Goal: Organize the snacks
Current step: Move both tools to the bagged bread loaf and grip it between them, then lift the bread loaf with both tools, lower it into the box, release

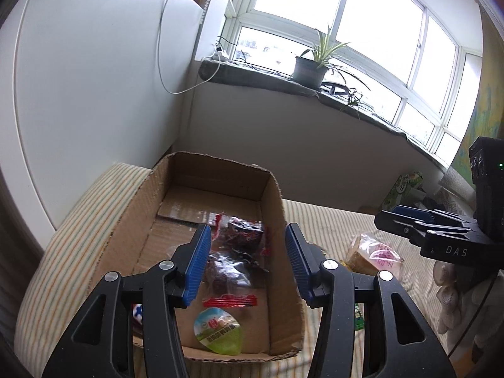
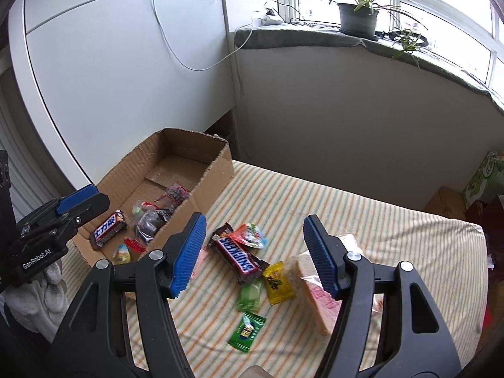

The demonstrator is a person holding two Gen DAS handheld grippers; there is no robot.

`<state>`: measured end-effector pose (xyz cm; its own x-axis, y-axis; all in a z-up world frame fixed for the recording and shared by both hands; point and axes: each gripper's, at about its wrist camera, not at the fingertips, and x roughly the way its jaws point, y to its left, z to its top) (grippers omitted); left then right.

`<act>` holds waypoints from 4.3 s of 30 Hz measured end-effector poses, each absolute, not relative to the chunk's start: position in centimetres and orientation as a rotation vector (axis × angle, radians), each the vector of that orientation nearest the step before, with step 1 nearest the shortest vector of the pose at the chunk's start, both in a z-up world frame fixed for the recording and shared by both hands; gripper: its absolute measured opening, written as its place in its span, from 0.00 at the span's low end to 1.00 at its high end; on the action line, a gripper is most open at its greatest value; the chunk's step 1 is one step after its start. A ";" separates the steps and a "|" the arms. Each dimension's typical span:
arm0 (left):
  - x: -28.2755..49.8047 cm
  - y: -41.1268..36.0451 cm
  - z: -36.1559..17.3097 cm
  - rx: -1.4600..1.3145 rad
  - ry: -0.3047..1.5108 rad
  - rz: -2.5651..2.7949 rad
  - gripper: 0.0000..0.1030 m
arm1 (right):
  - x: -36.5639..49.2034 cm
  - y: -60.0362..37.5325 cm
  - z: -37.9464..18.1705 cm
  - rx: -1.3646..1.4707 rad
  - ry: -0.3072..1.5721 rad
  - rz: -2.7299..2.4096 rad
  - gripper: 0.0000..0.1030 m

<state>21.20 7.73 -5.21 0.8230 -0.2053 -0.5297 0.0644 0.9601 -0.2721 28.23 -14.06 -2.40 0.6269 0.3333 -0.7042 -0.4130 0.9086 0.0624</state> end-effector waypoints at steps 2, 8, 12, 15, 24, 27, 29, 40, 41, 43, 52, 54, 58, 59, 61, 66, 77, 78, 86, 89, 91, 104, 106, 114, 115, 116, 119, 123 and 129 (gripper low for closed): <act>21.1 6.3 -5.2 -0.237 0.591 -0.180 0.46 | 28.3 -15.5 -2.6 -0.106 0.796 0.412 0.65; 20.7 2.1 -5.2 -0.224 0.605 -0.281 0.58 | 29.7 -20.6 -4.5 -0.045 0.880 0.355 0.65; 21.2 -0.4 -5.9 -0.253 0.649 -0.345 0.58 | 31.2 -24.6 -6.3 0.047 0.924 0.308 0.65; 21.6 -2.6 -6.7 -0.257 0.681 -0.383 0.58 | 32.2 -27.3 -8.0 0.168 0.974 0.320 0.65; 22.9 -8.5 -9.7 -0.227 0.805 -0.478 0.58 | 33.0 -28.9 -12.0 0.308 1.027 0.414 0.65; 23.5 -8.9 -10.3 -0.241 0.832 -0.469 0.58 | 33.3 -28.5 -12.3 0.309 1.026 0.438 0.65; 24.0 -8.8 -10.5 -0.278 0.848 -0.477 0.58 | 33.4 -28.2 -12.3 0.315 1.030 0.460 0.65; 25.3 -9.8 -11.2 -0.308 0.867 -0.479 0.58 | 32.6 -27.9 -13.2 0.291 1.054 0.533 0.60; 25.4 -9.9 -11.4 -0.311 0.868 -0.478 0.57 | 32.7 -27.8 -13.5 0.308 1.058 0.538 0.58; 25.7 -10.3 -11.5 -0.310 0.872 -0.486 0.47 | 32.6 -27.7 -13.7 0.322 1.054 0.541 0.58; 25.2 -10.7 -11.1 -0.258 0.852 -0.506 0.39 | 31.4 -27.9 -13.3 0.339 1.058 0.539 0.48; 25.0 -10.9 -11.0 -0.230 0.844 -0.501 0.39 | 31.2 -27.6 -13.2 0.314 1.056 0.532 0.48; 25.2 -10.7 -11.2 -0.244 0.852 -0.512 0.39 | 30.9 -27.5 -13.2 0.329 1.065 0.511 0.47; 25.2 -10.6 -11.1 -0.245 0.850 -0.516 0.38 | 30.8 -27.4 -13.1 0.329 1.066 0.508 0.46; 25.0 -10.7 -10.8 -0.230 0.840 -0.519 0.38 | 30.4 -27.3 -12.8 0.325 1.058 0.505 0.46; 24.3 -10.2 -9.6 -0.213 0.798 -0.518 0.38 | 29.6 -27.1 -11.6 0.341 1.030 0.514 0.46; 22.3 -6.1 -6.2 -0.231 0.670 -0.480 0.38 | 28.9 -23.4 -7.0 0.303 0.959 0.578 0.46; 22.1 -5.5 -6.0 -0.236 0.661 -0.474 0.38 | 28.9 -22.8 -6.7 0.300 0.955 0.586 0.46; 20.7 -1.1 -4.3 -0.236 0.581 -0.397 0.38 | 29.2 -17.3 -4.6 0.258 0.935 0.667 0.46; 20.3 0.5 -3.9 -0.242 0.561 -0.362 0.38 | 29.3 -14.9 -4.2 0.239 0.933 0.696 0.46; 20.2 1.7 -3.8 -0.254 0.550 -0.338 0.37 | 29.5 -13.3 -4.0 0.231 0.934 0.714 0.46; 20.6 8.6 -4.2 -0.304 0.526 -0.196 0.37 | 31.3 -4.5 -4.4 0.171 0.963 0.812 0.46; 20.7 9.3 -4.3 -0.306 0.525 -0.180 0.37 | 31.7 -3.3 -4.6 0.160 0.966 0.820 0.46; 21.5 11.5 -5.1 -0.325 0.546 -0.145 0.37 | 32.4 -1.0 -6.0 0.145 0.992 0.846 0.46; 21.5 11.8 -5.2 -0.325 0.547 -0.142 0.37 | 32.7 -1.0 -6.3 0.143 0.993 0.849 0.46; 21.6 12.0 -5.2 -0.327 0.549 -0.139 0.37 | 32.8 -0.7 -6.3 0.140 0.994 0.850 0.46; 21.7 12.4 -5.3 -0.328 0.554 -0.130 0.37 | 32.9 -0.4 -6.0 0.132 0.997 0.850 0.46; 21.7 12.7 -5.5 -0.334 0.567 -0.122 0.37 | 32.8 0.1 -5.9 0.108 0.997 0.844 0.46; 22.1 12.5 -5.7 -0.314 0.581 -0.077 0.37 | 32.6 0.3 -5.4 0.050 0.973 0.803 0.52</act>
